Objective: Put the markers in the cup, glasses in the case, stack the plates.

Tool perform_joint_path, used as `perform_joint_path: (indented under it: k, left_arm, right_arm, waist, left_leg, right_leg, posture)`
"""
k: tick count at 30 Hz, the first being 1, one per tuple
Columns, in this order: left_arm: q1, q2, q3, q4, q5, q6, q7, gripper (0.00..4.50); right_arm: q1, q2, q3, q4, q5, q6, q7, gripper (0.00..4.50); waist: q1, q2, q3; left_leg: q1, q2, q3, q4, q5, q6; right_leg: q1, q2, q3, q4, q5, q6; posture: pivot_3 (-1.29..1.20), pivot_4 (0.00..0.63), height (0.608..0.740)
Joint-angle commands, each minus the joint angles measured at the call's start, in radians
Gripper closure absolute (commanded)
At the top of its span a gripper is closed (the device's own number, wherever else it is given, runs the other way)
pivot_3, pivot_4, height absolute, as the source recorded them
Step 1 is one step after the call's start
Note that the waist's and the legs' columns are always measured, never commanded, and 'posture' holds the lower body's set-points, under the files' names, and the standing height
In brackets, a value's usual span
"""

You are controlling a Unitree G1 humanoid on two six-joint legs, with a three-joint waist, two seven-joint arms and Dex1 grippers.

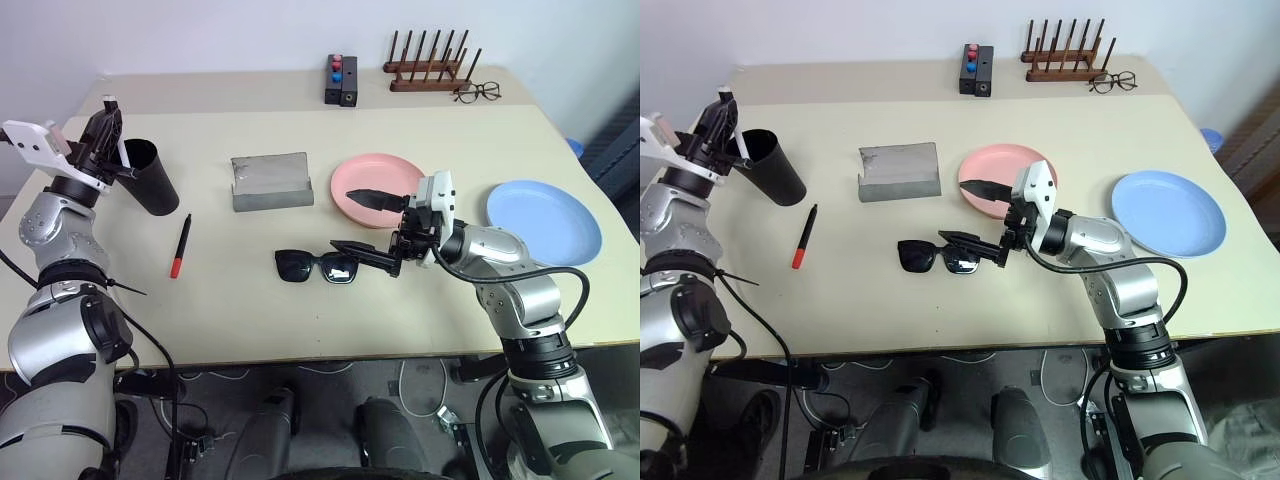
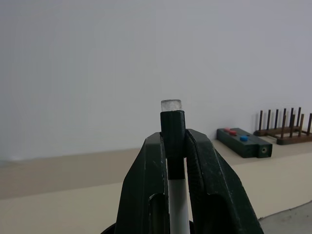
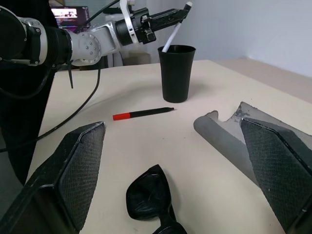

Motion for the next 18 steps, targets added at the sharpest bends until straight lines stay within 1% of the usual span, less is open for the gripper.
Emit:
perform_joint_path:
  k: [1,7,8,9,14,15,18]
  left_arm:
    - [0.000,0.021,0.011,-0.024,-0.002,-0.019,0.001,4.47]
    - [0.004,0.032,0.018,-0.021,-0.002,-0.019,0.036,4.47]
    - [0.004,0.033,0.018,-0.020,-0.002,-0.019,0.039,3.49]
    - [0.004,0.034,0.018,-0.020,-0.003,-0.016,0.038,3.12]
    - [0.004,0.037,0.017,-0.021,-0.003,-0.016,0.041,0.45]
    - [0.003,0.038,0.016,-0.022,-0.003,-0.016,0.039,0.04]
    - [-0.001,0.037,0.012,-0.031,-0.004,-0.012,0.022,0.04]
  right_arm:
    - [-0.003,-0.006,-0.004,-0.042,0.001,-0.006,-0.006,0.00]
    - [-0.009,0.001,0.002,-0.033,-0.007,-0.015,-0.010,0.00]
    - [-0.010,0.001,0.003,-0.030,-0.009,-0.018,-0.010,0.00]
    - [-0.011,0.002,0.003,-0.029,-0.011,-0.019,-0.010,0.00]
    - [-0.015,0.004,0.005,-0.022,-0.018,-0.025,-0.008,0.00]
    - [-0.015,0.006,0.006,-0.022,-0.018,-0.026,-0.008,0.00]
    - [-0.015,0.008,0.008,-0.022,-0.019,-0.028,-0.009,0.00]
  waist:
    - [0.000,0.000,0.000]
    - [0.000,0.000,0.000]
    - [0.000,0.000,0.000]
    - [0.000,0.000,0.000]
    - [0.000,0.000,0.000]
    - [0.000,0.000,0.000]
    - [0.000,0.000,0.000]
  left_leg:
    - [0.000,0.000,0.000,0.000,0.000,0.000]
    - [0.000,0.000,0.000,0.000,0.000,0.000]
    - [0.000,0.000,0.000,0.000,0.000,0.000]
    - [0.000,0.000,0.000,0.000,0.000,0.000]
    - [0.000,0.000,0.000,0.000,0.000,0.000]
    - [0.000,0.000,0.000,0.000,0.000,0.000]
    - [0.000,0.000,0.000,0.000,0.000,0.000]
  right_leg:
    - [0.000,0.000,0.000,0.000,0.000,0.000]
    - [0.000,0.000,0.000,0.000,0.000,0.000]
    - [0.000,0.000,0.000,0.000,0.000,0.000]
    - [0.000,0.000,0.000,0.000,0.000,0.000]
    - [0.000,0.000,0.000,0.000,0.000,0.000]
    - [0.000,0.000,0.000,0.000,0.000,0.000]
    - [0.000,0.000,0.000,0.000,0.000,0.000]
  posture:
    - [0.00,0.150,0.740]
    - [0.00,0.150,0.740]
    - [0.00,0.150,0.740]
    - [0.00,0.150,0.740]
    - [0.00,0.150,0.740]
    - [0.00,0.150,0.740]
    - [0.00,0.150,0.740]
